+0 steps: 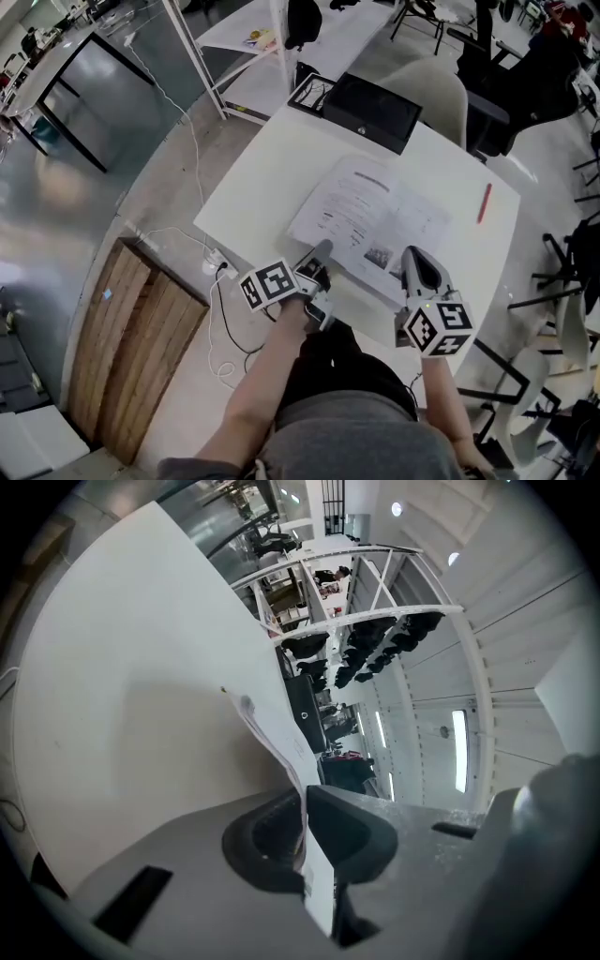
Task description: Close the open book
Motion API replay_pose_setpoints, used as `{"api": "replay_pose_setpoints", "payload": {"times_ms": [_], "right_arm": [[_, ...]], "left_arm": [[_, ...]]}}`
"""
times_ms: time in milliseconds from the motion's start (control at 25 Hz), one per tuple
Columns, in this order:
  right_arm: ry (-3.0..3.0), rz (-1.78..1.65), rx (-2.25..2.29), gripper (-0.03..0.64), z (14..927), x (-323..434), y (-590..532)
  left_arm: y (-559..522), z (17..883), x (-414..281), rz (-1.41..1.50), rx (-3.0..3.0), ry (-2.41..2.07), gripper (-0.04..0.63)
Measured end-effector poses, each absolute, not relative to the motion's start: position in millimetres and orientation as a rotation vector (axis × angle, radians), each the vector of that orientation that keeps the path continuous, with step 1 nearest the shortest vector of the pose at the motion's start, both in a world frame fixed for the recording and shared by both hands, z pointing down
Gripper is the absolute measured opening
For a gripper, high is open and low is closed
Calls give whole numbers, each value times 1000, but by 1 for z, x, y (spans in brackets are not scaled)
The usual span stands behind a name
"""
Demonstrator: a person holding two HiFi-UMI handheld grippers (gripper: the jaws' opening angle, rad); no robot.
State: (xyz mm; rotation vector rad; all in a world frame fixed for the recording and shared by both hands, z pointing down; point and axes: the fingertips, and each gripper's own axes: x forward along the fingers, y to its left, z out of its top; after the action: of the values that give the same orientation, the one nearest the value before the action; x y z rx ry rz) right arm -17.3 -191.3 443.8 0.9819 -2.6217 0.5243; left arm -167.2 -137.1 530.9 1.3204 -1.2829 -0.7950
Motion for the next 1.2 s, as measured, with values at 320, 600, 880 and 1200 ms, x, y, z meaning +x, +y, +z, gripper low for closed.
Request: {"api": "replay_pose_setpoints", "payload": {"times_ms": [320,600,880,1200], "right_arm": [[-2603,548,1066,3,445,5,-185],[-2595,556,1111,3,446,20,-179],[-2579,584,1163,3,450,32,-174],[-2549,607,1227,4,454,48,-171]], "left_arm": [[-137,515,-152,-703,1457,-1311,12],[-138,510,-137,-489,1594,-1423,13],[-137,504,-119,-276,1732,-1531,12],[-140,504,-98,-47,1874,-1593,12]]}}
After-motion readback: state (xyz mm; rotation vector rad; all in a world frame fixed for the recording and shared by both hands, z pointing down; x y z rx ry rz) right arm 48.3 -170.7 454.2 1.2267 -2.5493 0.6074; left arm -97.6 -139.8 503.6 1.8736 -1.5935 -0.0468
